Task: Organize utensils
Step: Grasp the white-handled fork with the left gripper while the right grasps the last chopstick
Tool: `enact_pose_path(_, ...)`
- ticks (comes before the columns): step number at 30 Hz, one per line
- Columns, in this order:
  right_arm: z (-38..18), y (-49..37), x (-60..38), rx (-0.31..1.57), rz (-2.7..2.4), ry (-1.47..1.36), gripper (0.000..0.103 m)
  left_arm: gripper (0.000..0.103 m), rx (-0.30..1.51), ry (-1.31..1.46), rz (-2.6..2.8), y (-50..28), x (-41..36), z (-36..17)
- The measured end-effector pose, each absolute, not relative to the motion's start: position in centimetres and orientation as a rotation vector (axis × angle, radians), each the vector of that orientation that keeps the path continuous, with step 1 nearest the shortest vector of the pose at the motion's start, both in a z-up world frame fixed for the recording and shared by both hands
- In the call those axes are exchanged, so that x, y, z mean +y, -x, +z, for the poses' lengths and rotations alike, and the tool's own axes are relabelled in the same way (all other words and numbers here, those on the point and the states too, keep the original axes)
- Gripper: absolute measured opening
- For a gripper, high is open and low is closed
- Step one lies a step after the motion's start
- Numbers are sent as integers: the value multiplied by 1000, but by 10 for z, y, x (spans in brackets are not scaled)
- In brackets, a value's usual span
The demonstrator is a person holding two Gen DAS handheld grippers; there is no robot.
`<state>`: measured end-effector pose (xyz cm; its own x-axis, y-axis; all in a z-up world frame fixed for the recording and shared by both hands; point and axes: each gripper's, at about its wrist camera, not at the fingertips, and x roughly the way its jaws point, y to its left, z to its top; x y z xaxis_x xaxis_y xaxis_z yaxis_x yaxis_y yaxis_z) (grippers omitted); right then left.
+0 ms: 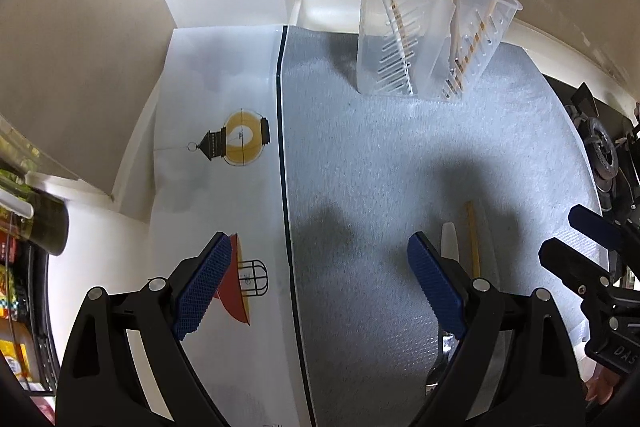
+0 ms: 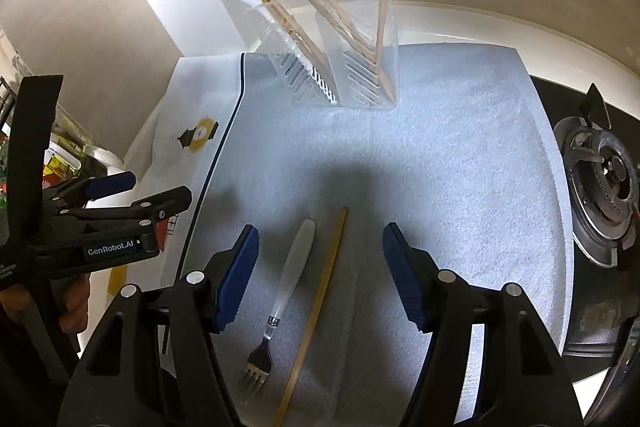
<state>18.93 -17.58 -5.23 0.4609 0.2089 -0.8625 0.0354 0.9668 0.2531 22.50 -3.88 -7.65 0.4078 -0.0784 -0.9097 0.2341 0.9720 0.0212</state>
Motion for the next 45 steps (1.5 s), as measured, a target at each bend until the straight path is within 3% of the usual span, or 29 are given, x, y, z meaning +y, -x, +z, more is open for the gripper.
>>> enact_pose_path(4,-65,-192,-177,1120,111,-251,64,87,1144,-157,-188,-224,-37,-77)
enact_pose_path(5,-69,-193,-178,1134,112,-251,61,87,1147,-155,-184,-224,-36,-78)
enact_pose_path(9,-99,-202,-179,1225,119,-267,31,87,1158,-149,-163,-226,-30,-82)
enact_pose_path(19,-141,-223,-148,1308,118,-122,15,87,1173,-134,-145,-227,-22,-88)
enact_pose_path(20,-141,-222,-143,1293,108,-71,9,87,1175,-133,-146,-228,-22,-88)
enact_pose_path(36,-123,-184,-227,1224,-45,-226,6,86,1290,-144,-357,-234,-93,-114)
enact_pose_path(43,-122,-175,-238,1225,-33,-266,6,51,1466,-203,-441,-228,-135,-153)
enact_pose_path(45,-124,-176,-235,1229,-20,-270,6,49,1454,-218,-427,-229,-140,-155)
